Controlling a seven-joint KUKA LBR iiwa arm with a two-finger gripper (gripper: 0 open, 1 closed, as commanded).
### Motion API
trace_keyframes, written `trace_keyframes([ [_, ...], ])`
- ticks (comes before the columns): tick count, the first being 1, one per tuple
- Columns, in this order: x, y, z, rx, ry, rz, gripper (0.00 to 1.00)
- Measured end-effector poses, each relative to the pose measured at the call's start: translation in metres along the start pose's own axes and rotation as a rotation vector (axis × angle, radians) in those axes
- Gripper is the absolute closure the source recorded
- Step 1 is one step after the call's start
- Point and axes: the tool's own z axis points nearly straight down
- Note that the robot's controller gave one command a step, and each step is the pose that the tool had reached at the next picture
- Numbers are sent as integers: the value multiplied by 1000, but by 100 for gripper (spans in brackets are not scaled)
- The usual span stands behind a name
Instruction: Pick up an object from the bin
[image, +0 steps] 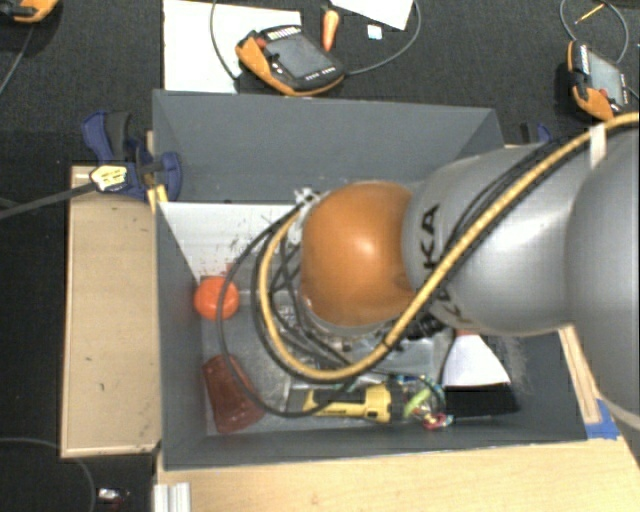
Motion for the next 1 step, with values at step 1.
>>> trace_keyframes([
  [1,-2,-1,-4,-2,-7,7,0],
])
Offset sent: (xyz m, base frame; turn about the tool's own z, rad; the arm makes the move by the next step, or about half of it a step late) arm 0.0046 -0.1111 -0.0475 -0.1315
